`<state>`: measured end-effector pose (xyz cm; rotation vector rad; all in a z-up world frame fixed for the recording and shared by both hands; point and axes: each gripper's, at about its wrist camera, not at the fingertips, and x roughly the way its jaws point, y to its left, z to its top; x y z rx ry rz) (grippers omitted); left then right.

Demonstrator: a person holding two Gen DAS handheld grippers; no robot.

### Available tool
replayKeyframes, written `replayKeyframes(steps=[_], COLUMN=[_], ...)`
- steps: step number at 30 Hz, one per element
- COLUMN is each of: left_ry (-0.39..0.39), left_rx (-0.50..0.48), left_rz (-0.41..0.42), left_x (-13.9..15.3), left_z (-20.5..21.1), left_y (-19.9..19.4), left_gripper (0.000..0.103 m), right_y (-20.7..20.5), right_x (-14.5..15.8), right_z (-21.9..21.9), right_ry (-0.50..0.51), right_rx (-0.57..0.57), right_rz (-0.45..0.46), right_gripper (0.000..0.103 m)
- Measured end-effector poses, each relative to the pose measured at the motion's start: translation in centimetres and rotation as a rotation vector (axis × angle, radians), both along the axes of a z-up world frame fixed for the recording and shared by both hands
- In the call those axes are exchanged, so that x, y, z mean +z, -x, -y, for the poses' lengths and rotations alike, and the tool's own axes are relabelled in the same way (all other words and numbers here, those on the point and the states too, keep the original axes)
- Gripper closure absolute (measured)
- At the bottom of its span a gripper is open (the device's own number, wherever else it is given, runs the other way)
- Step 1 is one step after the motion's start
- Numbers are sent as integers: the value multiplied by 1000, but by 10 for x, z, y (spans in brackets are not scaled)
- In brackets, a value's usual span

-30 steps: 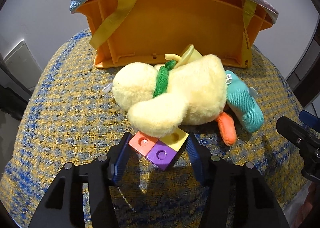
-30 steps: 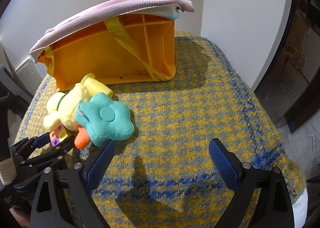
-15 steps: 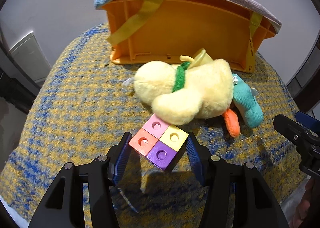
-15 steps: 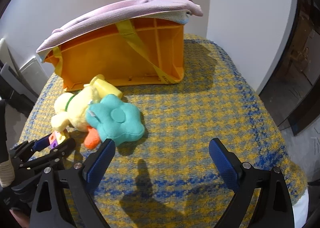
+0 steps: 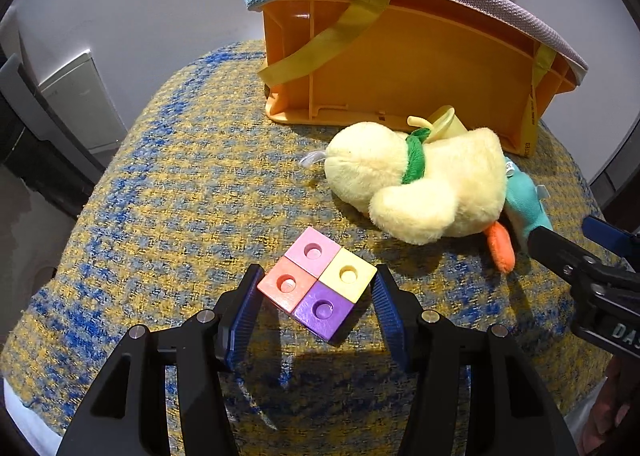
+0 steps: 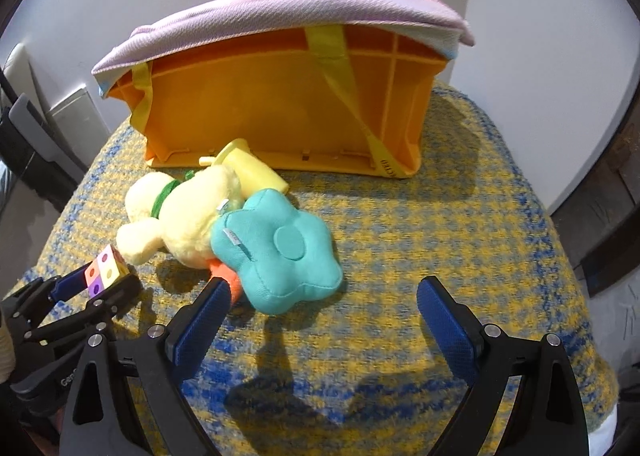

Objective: Organize objects
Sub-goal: 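Grasp the colored block cluster with the left gripper while the right gripper grasps the teal flower plush, then lift and carry the blocks and teal plush with both grippers over the crate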

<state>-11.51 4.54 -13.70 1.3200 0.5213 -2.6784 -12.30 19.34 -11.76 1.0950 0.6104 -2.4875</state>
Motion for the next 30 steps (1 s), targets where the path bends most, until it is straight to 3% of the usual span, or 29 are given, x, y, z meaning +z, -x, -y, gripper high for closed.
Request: replayKeyframes(steps=[6, 9, 13, 18, 30], left_ry=[0, -1, -2, -3, 8], left_rx=[4, 5, 6, 10, 24], left_rz=[4, 6, 1, -13, -63], left_x=[-1, 0, 2, 10, 56], left_z=[3, 6, 8, 10, 1], left_y=[2, 5, 5, 5, -10], left_gripper=[49, 49, 49, 49, 49], right_y=[7, 6, 3, 0, -10], right_x=[-10, -12, -9, 0, 37], right_z=[12, 16, 16, 12, 0], right_ry=[-10, -8, -4, 7, 90], right_rx=[24, 47, 57, 45, 32], right_rz=[21, 20, -2, -19, -32], right_gripper=[37, 59, 70, 77, 78])
